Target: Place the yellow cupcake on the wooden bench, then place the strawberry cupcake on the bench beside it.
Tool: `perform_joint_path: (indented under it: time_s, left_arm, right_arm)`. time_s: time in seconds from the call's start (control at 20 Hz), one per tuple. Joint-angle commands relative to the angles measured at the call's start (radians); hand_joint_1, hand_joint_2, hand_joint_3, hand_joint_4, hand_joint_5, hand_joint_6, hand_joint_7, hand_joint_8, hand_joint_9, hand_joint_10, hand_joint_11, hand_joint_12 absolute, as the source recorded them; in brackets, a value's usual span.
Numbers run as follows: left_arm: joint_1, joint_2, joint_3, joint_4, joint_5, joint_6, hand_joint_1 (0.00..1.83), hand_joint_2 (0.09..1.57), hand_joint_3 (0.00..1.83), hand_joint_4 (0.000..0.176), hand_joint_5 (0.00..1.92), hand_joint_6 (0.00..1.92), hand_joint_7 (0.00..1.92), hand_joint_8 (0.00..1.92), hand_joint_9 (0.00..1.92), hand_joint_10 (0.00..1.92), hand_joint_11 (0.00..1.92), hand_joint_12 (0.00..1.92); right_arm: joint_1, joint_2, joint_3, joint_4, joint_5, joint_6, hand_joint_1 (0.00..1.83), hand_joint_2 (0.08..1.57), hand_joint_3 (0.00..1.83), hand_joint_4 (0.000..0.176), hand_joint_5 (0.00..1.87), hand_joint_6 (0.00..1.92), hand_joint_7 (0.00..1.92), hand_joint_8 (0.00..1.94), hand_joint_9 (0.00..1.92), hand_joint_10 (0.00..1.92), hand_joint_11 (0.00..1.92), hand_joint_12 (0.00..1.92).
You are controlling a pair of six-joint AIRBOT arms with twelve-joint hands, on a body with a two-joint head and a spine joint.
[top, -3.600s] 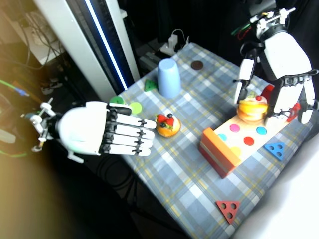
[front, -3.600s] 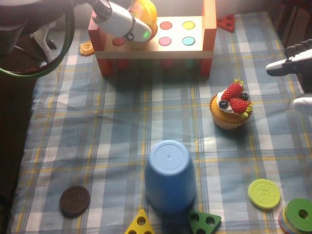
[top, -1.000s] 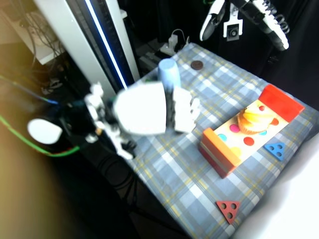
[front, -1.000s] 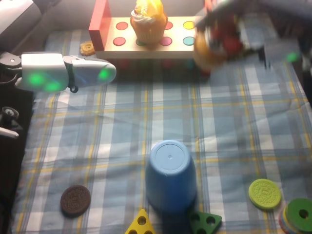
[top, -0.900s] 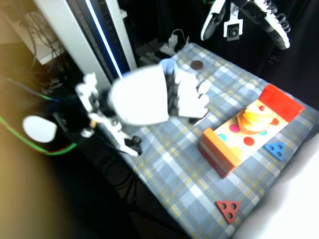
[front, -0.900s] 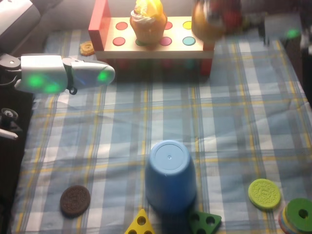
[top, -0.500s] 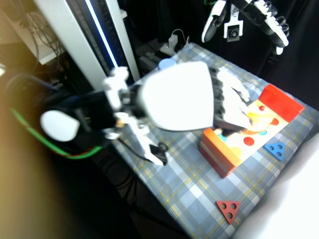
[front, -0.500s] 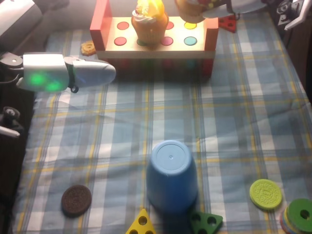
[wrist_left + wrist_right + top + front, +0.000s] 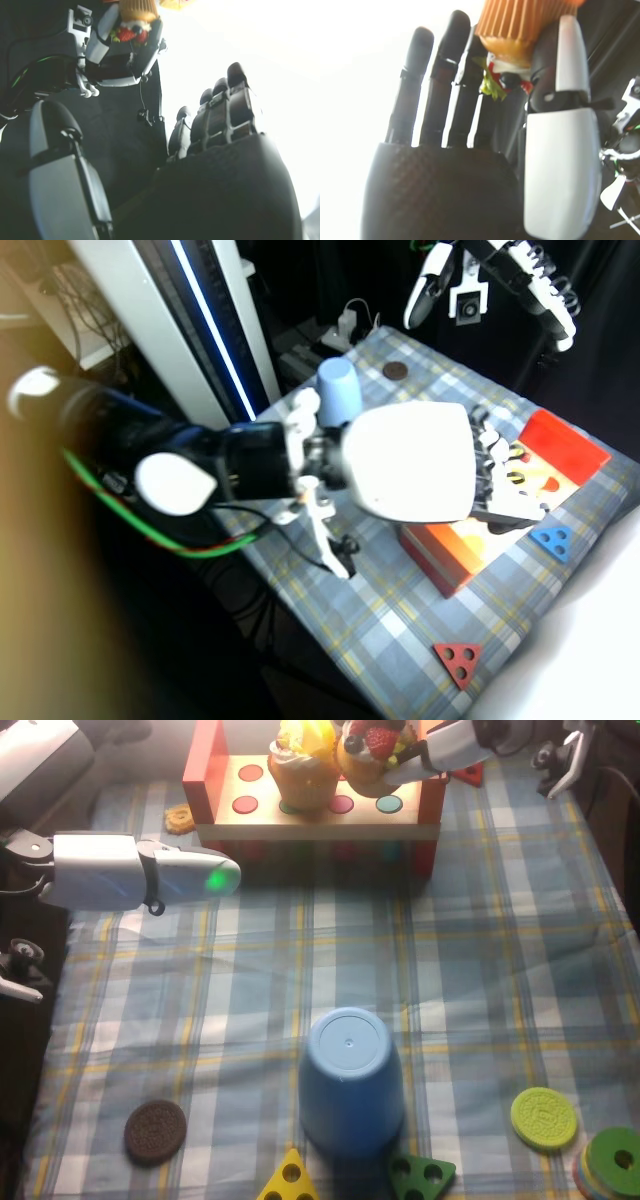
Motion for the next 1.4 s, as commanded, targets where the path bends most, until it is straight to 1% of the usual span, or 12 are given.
perform_joint_path:
  time_s: [0.0, 0.05, 0.25, 0.55, 0.65, 0.75, 0.85, 0.95, 1.0, 1.1, 1.2, 1.35]
  left_arm:
    - [-0.020, -0.002, 0.003, 0.012, -0.114, -0.011, 0.88, 0.79, 0.00, 0.176, 0.00, 0.00, 0.00, 0.00, 0.04, 0.00, 0.00, 0.46]
    - [-0.021, -0.003, 0.003, 0.014, -0.113, -0.013, 0.87, 0.80, 0.00, 0.176, 0.00, 0.00, 0.00, 0.00, 0.11, 0.00, 0.00, 0.74]
    - [-0.021, -0.004, 0.003, 0.015, -0.112, -0.018, 0.84, 0.81, 0.00, 0.176, 0.00, 0.00, 0.00, 0.00, 0.11, 0.01, 0.00, 0.82]
    - [-0.024, -0.007, 0.005, 0.020, -0.103, -0.020, 0.80, 0.81, 0.00, 0.176, 0.00, 0.00, 0.00, 0.00, 0.01, 0.00, 0.00, 0.26]
    - [-0.025, -0.008, 0.006, 0.021, -0.103, -0.020, 0.78, 0.81, 0.00, 0.176, 0.00, 0.00, 0.00, 0.00, 0.01, 0.00, 0.00, 0.23]
    - [-0.025, -0.008, 0.005, 0.021, -0.102, -0.020, 0.79, 0.81, 0.00, 0.176, 0.00, 0.00, 0.00, 0.00, 0.11, 0.00, 0.00, 0.76]
    - [-0.025, -0.008, 0.005, 0.021, -0.102, -0.022, 0.78, 0.81, 0.00, 0.176, 0.00, 0.00, 0.00, 0.00, 0.01, 0.00, 0.00, 0.37]
    - [-0.025, -0.008, 0.005, 0.021, -0.101, -0.024, 0.77, 0.82, 0.00, 0.176, 0.00, 0.00, 0.00, 0.00, 0.03, 0.00, 0.00, 0.49]
    - [-0.025, -0.008, 0.005, 0.022, -0.101, -0.025, 0.79, 0.82, 0.00, 0.176, 0.00, 0.00, 0.00, 0.00, 0.05, 0.00, 0.00, 0.65]
    - [-0.025, -0.008, 0.005, 0.023, -0.100, -0.026, 0.79, 0.82, 0.00, 0.176, 0.00, 0.00, 0.00, 0.00, 0.10, 0.01, 0.00, 0.91]
    - [-0.025, -0.008, 0.005, 0.024, -0.099, -0.027, 0.77, 0.83, 0.00, 0.176, 0.00, 0.00, 0.00, 0.00, 0.11, 0.01, 0.00, 0.98]
    - [-0.025, -0.008, 0.006, 0.025, -0.099, -0.027, 0.78, 0.84, 0.00, 0.176, 0.00, 0.00, 0.00, 0.00, 0.00, 0.00, 0.00, 0.41]
  right_arm:
    - [0.016, -0.007, 0.010, 0.034, 0.083, 0.000, 1.27, 1.05, 0.00, 0.000, 1.12, 0.91, 1.13, 0.54, 0.99, 0.54, 0.54, 1.30]
    - [0.016, -0.013, 0.014, 0.034, 0.077, 0.000, 1.27, 1.05, 0.00, 0.000, 1.13, 0.90, 1.15, 0.53, 0.99, 0.43, 0.47, 1.33]
    - [0.016, -0.017, 0.027, 0.035, 0.056, 0.000, 1.26, 1.03, 0.00, 0.017, 1.12, 0.77, 1.23, 0.57, 1.15, 0.39, 0.64, 1.24]
    - [0.016, -0.048, 0.050, 0.050, 0.033, 0.001, 1.25, 1.04, 0.00, 0.038, 1.13, 0.76, 1.19, 0.64, 1.05, 0.73, 0.69, 1.47]
    - [0.015, -0.048, 0.047, 0.050, 0.033, 0.001, 1.25, 1.05, 0.00, 0.017, 1.06, 0.89, 1.23, 0.55, 1.01, 0.72, 0.63, 1.41]
    - [0.011, -0.048, 0.044, 0.050, 0.033, 0.004, 1.25, 1.05, 0.00, 0.028, 1.06, 0.89, 1.20, 0.59, 0.95, 0.71, 0.56, 1.40]
    - [0.001, -0.048, 0.042, 0.050, 0.033, 0.009, 1.22, 1.09, 0.00, 0.032, 1.07, 0.83, 0.98, 0.99, 0.87, 0.69, 0.51, 1.45]
    - [-0.009, -0.050, 0.042, 0.050, 0.033, 0.017, 1.08, 1.06, 0.00, 0.104, 1.07, 0.83, 0.82, 0.34, 0.75, 0.57, 0.45, 1.36]
    - [-0.011, -0.052, 0.042, 0.050, 0.033, 0.018, 1.08, 0.99, 0.00, 0.028, 0.91, 0.39, 0.79, 0.18, 0.70, 0.49, 0.36, 1.32]
    - [-0.021, -0.053, 0.042, 0.052, 0.033, 0.020, 0.99, 0.99, 0.00, 0.082, 0.82, 0.02, 0.62, 0.00, 0.55, 0.22, 0.05, 1.25]
    - [-0.025, -0.053, 0.043, 0.054, 0.027, 0.020, 0.99, 0.98, 0.00, 0.076, 0.81, 0.01, 0.60, 0.00, 0.55, 0.18, 0.04, 1.21]
    - [-0.029, -0.055, 0.049, 0.054, 0.015, 0.020, 1.01, 0.99, 0.00, 0.072, 0.76, 0.00, 0.55, 0.00, 0.55, 0.13, 0.03, 1.17]
